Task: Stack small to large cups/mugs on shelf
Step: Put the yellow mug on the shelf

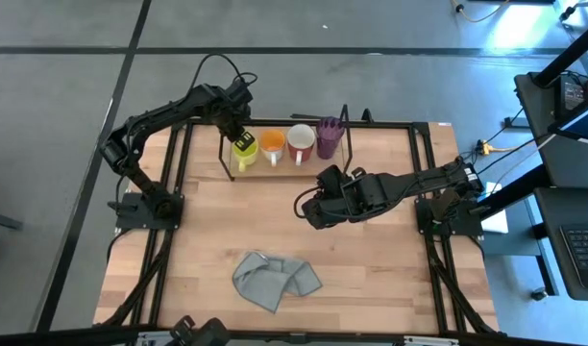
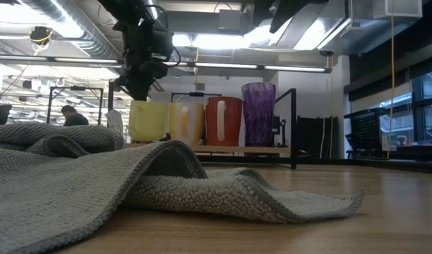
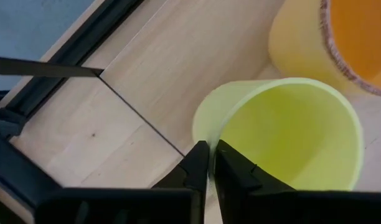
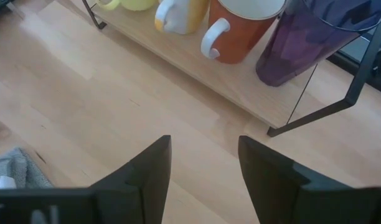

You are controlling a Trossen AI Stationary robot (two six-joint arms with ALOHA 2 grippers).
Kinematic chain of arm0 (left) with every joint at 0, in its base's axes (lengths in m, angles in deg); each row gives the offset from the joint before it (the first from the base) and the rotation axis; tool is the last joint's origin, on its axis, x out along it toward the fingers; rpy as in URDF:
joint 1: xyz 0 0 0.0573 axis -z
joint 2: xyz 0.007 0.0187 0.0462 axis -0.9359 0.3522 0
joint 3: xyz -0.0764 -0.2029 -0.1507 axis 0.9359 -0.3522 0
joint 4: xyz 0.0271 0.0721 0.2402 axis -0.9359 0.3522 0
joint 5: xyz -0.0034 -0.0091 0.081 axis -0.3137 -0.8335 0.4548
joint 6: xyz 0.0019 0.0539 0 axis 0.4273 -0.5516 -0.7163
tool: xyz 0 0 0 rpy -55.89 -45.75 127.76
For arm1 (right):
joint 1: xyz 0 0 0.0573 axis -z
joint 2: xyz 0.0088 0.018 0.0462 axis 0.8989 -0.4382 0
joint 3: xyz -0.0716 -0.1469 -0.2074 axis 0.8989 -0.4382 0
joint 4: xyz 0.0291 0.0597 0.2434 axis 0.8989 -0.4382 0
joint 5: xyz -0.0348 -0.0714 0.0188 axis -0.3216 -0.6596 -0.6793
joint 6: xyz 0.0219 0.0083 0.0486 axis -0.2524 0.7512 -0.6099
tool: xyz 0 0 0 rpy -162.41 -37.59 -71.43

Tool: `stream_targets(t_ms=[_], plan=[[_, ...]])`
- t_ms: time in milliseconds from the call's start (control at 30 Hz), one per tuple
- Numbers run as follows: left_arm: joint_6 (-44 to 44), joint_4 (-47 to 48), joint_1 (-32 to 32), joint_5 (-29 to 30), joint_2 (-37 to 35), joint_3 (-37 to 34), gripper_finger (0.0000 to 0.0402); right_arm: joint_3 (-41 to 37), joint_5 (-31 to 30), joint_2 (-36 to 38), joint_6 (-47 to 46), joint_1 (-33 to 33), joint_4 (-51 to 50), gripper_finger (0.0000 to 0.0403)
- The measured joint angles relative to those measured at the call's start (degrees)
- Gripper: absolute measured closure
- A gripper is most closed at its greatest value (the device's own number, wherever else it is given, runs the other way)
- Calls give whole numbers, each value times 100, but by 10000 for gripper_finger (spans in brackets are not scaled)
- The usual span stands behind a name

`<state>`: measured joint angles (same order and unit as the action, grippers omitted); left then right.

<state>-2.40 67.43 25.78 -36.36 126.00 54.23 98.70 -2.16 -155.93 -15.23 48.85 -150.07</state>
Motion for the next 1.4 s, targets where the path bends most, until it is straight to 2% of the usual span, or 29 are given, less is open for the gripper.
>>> stream_targets(t_ms=[267, 767, 967, 1167, 1300, 1400], plan=[[0, -37, 0, 41, -2, 2, 361, 0, 2, 0, -1, 0, 0, 215], [25, -45, 0, 37, -15, 2, 359, 0, 2, 0, -2, 0, -2, 215], [74, -46, 2, 152, -228, 22, 360, 0, 9, 0, -2, -2, 0, 215], [149, 53, 1, 129, -589, 345, 359, 0, 7, 0, 11, 2, -2, 215], [212, 394, 173, -189, -835, 393, 362, 0, 7, 0, 20, 4, -2, 215], [112, 708, 690, -101, -1045, 391, 362, -1, 7, 0, 18, 4, 0, 215]])
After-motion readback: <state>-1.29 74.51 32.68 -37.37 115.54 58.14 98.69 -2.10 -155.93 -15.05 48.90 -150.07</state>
